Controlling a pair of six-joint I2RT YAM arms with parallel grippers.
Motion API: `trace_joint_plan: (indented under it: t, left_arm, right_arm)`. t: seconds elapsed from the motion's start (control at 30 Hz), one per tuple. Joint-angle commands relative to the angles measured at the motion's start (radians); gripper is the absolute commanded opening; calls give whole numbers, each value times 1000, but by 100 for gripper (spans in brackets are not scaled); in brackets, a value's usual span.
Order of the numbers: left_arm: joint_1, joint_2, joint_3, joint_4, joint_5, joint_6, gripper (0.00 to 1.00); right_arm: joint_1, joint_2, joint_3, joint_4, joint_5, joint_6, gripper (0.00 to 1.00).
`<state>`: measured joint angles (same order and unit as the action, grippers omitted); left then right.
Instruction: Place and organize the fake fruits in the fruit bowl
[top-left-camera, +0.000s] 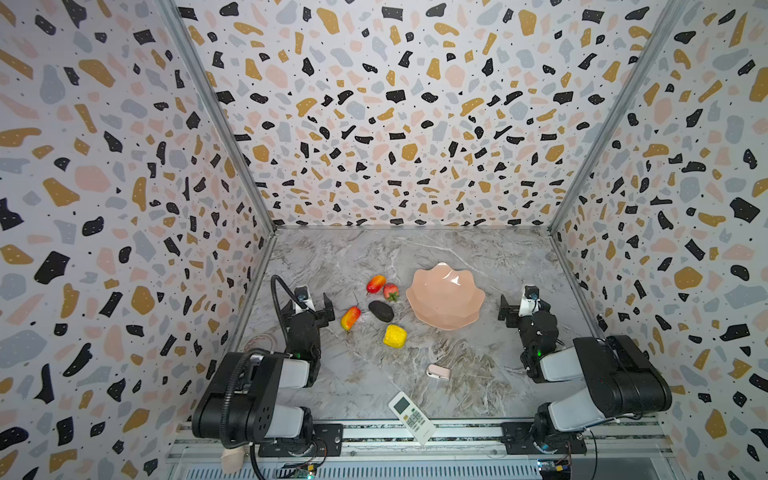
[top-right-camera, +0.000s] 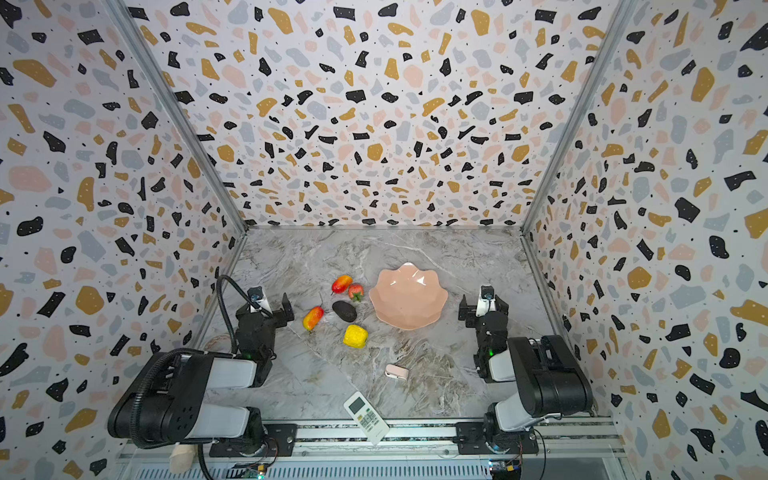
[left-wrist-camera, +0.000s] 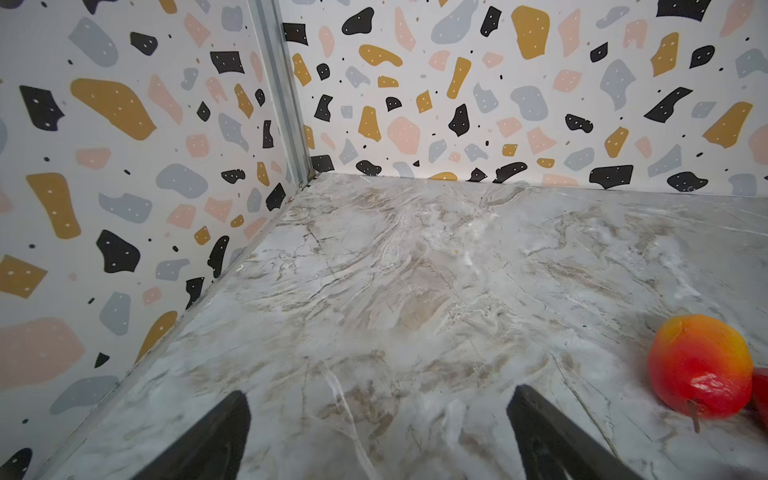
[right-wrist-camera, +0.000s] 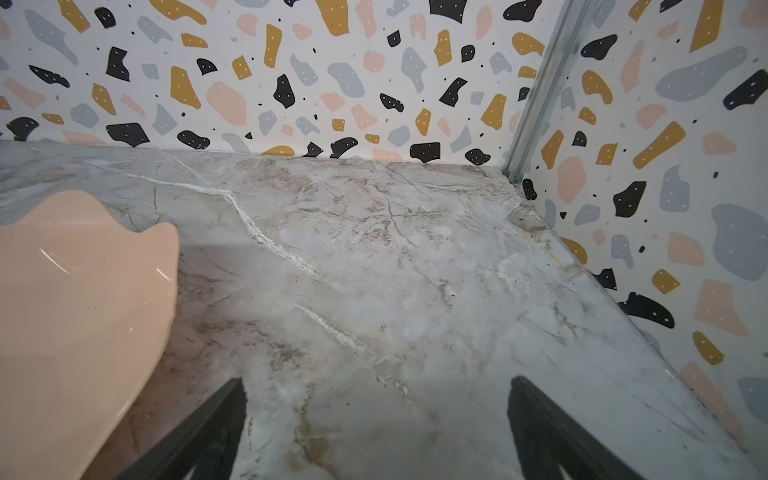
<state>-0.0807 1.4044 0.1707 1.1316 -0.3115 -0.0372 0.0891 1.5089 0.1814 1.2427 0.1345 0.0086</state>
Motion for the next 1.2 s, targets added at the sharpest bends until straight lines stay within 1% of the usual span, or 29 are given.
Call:
trace_joint_plan:
  t: [0.0, 0.93, 0.97, 1.0, 1.1, 1.13, 1.17]
  left_arm:
    - [-3, -8, -4, 65, 3, 12, 100]
    - [-2, -7, 1, 55, 6, 11, 100]
    - [-2, -5, 0, 60, 7, 10, 99]
    - [-2, -4, 1, 59, 6, 10, 100]
    - [-2, -8, -1, 58, 3, 11, 100]
    - [-2, -10, -2, 62, -4, 8, 100]
    - [-5, -17, 2, 62, -42, -7, 99]
  right_arm:
    - [0, -20, 17, 20, -4, -3, 99]
    - [-3, -22, 16, 23, -6, 1, 99]
    - [4, -27, 11, 37, 45, 8, 99]
    - [7, -57, 20, -13, 76, 26, 99]
    - [11, -234, 101, -275, 85, 14, 99]
    - [20, -288, 114, -317, 89, -6, 99]
    - [32, -349, 132, -359, 98, -31, 99]
